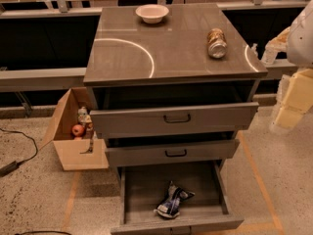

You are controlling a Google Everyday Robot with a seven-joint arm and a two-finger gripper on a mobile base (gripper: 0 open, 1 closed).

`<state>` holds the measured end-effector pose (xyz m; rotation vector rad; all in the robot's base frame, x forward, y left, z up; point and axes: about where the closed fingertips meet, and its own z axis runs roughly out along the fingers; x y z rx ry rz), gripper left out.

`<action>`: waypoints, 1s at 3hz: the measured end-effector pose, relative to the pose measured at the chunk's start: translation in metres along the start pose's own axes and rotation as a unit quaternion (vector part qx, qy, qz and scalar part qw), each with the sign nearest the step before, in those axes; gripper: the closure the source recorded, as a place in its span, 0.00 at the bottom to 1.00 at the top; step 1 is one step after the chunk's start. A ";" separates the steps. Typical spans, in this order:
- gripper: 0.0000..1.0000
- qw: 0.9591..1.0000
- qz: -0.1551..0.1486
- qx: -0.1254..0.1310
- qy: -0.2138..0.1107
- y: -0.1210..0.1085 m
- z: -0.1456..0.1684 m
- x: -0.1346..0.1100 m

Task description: Pick blue chip bag from bottom drawer and place on counter

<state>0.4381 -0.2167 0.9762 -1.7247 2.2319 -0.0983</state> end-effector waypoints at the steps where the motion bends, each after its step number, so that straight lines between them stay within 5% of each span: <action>1: 0.00 1.000 0.000 0.000 0.000 0.000 0.000 0.000; 3: 0.00 0.999 -0.004 -0.019 -0.031 0.024 0.066 0.015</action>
Offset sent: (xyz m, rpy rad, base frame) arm -0.0026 -0.0017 -0.0701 0.0140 0.0406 0.0013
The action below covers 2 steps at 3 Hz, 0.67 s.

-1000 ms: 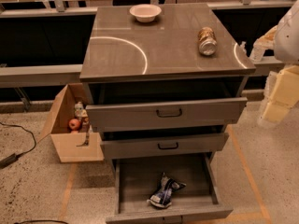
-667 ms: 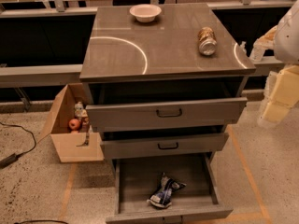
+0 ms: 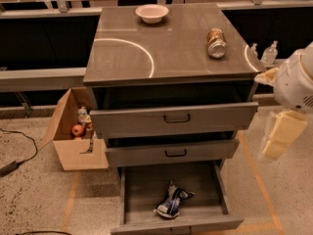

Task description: Pick blue chip bag from bottom drawer and place on counter

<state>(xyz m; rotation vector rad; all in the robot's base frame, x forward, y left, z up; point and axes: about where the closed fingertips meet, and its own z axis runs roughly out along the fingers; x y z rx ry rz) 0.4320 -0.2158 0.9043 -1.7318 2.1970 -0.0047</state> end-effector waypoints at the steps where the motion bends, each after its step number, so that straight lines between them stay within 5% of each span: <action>1: 0.00 0.998 -0.022 -0.020 -0.048 0.016 0.058 0.016; 2: 0.00 0.993 -0.074 -0.046 -0.081 0.029 0.124 0.036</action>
Offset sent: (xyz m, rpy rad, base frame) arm 0.0003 -0.0083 -0.2210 0.1623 0.0069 0.4337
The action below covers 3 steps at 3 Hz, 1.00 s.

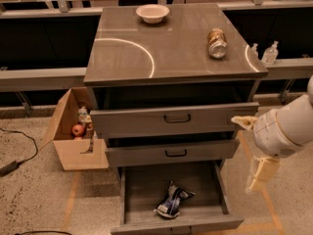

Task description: Pick blue chip bag from bottom drawer and place on counter

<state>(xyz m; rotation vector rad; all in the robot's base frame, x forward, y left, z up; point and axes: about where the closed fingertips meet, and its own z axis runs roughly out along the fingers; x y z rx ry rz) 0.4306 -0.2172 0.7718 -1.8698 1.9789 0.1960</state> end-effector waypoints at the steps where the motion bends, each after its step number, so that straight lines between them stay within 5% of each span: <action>1: 0.00 0.996 -0.087 -0.033 -0.004 0.011 0.061 0.019; 2: 0.00 0.993 -0.116 -0.038 -0.003 0.013 0.068 0.023; 3: 0.00 0.993 -0.113 -0.038 -0.003 0.013 0.067 0.022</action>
Offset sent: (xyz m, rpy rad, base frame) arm 0.0008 0.0060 -0.0614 -0.0238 -0.0042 0.1756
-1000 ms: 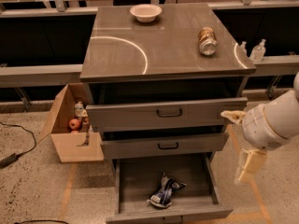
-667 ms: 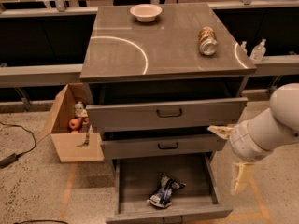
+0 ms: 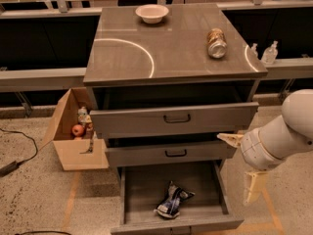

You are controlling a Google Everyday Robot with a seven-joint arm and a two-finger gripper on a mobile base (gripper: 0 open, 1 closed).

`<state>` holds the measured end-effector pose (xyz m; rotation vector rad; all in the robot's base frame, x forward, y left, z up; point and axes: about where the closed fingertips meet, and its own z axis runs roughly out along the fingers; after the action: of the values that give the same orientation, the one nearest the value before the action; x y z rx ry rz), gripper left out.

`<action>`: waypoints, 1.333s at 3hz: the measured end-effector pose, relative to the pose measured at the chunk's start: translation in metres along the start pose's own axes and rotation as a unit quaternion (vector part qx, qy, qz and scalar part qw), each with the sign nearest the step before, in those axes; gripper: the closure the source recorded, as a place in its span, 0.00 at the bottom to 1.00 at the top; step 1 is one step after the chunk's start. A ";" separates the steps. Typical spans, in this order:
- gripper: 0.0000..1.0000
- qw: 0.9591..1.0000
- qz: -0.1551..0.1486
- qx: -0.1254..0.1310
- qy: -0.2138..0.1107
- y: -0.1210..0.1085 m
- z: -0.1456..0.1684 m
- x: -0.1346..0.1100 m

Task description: Pick blue chip bag from bottom drawer and place on counter

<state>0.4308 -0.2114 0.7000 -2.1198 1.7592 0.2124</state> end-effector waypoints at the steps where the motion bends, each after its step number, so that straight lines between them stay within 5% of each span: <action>1: 0.00 0.999 -0.052 0.002 0.010 -0.002 0.025 0.004; 2: 0.00 0.992 -0.124 0.006 0.015 -0.012 0.064 0.010; 3: 0.00 0.973 -0.229 0.004 0.029 -0.031 0.130 0.016; 4: 0.00 0.952 -0.302 0.001 0.055 -0.047 0.191 0.032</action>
Offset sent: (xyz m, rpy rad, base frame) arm 0.0515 0.0341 -0.1244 -0.0790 -0.2106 0.4461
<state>0.5061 -0.1620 0.5226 -2.5874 1.0745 -0.0776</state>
